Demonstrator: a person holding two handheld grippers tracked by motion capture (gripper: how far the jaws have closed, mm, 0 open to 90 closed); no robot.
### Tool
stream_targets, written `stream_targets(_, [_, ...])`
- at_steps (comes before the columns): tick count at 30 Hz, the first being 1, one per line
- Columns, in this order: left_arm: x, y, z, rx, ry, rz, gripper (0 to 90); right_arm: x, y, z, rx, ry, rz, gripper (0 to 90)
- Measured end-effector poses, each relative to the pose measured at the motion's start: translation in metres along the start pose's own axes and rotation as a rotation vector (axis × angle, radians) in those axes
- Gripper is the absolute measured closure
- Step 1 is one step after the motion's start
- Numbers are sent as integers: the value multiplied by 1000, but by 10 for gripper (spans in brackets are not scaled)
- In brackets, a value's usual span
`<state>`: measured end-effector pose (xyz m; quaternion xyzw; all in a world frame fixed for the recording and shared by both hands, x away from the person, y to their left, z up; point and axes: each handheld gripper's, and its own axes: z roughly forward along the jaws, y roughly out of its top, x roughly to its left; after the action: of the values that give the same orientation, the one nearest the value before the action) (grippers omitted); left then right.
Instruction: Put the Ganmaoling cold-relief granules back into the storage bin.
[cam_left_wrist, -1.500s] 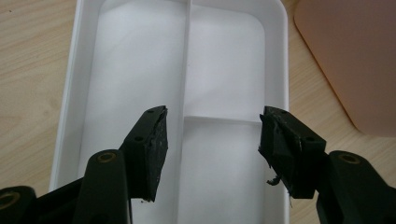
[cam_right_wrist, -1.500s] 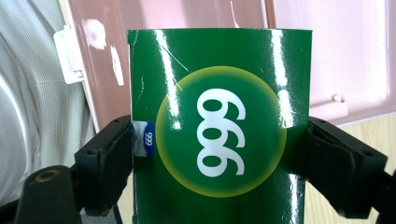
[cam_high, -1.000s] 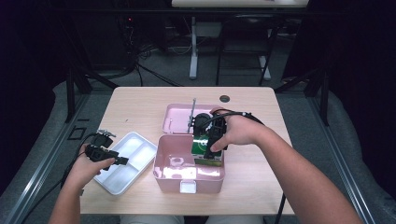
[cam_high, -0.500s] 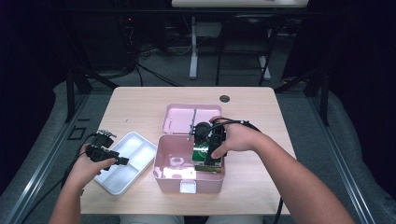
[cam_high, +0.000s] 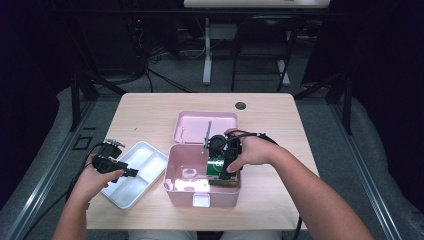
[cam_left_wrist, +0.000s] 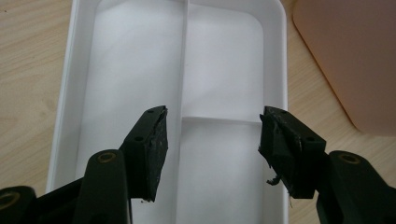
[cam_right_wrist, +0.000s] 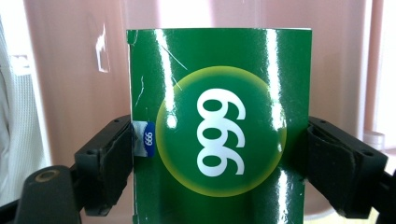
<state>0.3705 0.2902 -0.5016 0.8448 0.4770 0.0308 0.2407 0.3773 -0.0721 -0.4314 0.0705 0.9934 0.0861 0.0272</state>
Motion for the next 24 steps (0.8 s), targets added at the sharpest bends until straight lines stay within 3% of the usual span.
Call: stream_targets(24, [0,0,1,3,1,2,414,-2,7,27,45,-17,-27,151])
